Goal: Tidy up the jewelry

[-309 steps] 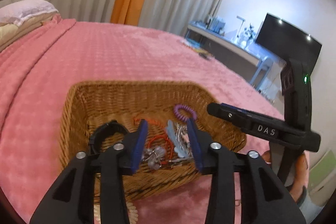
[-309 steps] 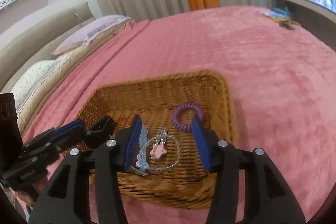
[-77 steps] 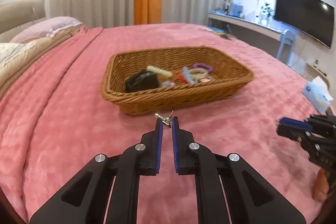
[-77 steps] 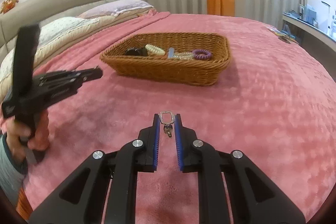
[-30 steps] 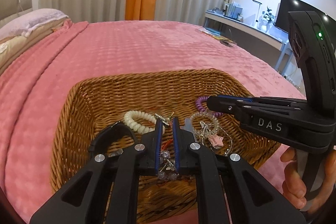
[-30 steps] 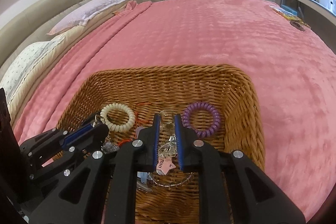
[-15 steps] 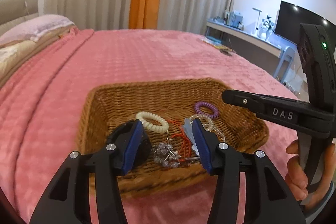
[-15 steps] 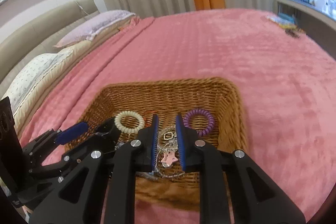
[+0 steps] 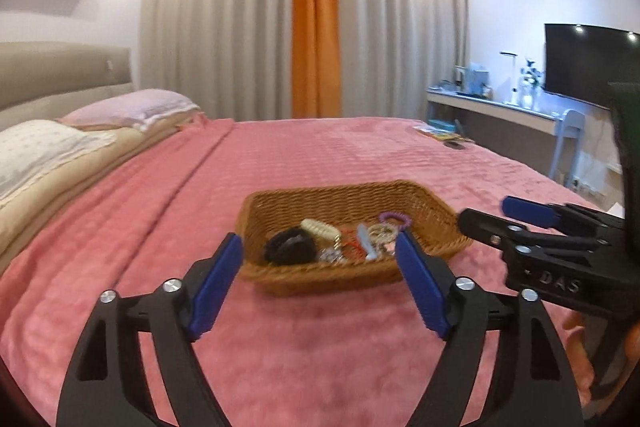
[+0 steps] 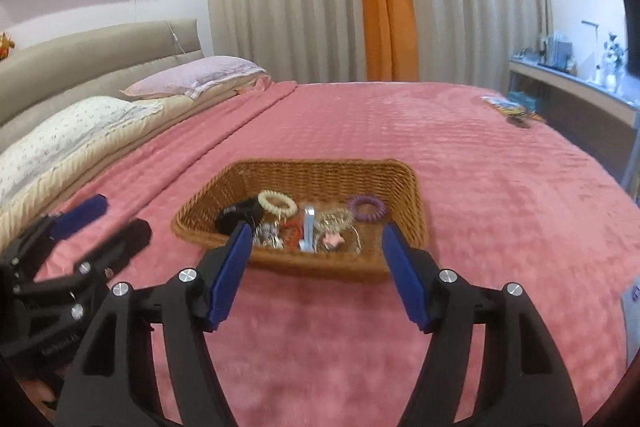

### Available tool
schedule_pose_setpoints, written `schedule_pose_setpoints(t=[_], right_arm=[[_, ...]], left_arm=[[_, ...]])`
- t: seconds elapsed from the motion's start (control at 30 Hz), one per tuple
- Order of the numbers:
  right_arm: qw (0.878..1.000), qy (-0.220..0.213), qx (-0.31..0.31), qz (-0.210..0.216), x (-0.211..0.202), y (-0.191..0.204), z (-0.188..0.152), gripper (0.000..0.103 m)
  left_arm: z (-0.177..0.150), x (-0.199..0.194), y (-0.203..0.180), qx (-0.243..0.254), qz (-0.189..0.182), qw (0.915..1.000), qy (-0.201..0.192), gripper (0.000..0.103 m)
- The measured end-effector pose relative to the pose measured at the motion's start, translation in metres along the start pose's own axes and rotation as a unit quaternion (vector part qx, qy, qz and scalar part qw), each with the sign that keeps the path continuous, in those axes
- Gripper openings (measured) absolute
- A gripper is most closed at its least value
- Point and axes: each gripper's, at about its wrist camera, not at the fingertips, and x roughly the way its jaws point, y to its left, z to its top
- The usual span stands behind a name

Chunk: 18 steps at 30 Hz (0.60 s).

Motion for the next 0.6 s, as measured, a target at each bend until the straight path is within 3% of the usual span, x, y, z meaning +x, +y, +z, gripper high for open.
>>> schedule_pose_setpoints(t=[0.27,0.6], right_arm=[[1.000,0.009,-0.009,-0.021,-0.002,0.003,-0.048,0.064],[1.000,0.021,-0.001,-0.020,0.011,-0.001,-0.060,0.064]], left_arm=[[-0.031,-0.010,0.003,-0.006,0.033,0.9994,0.011,0.086],[-0.050,-0.001,0.015,-0.033,0.044,0.9983,0.021,0.090]])
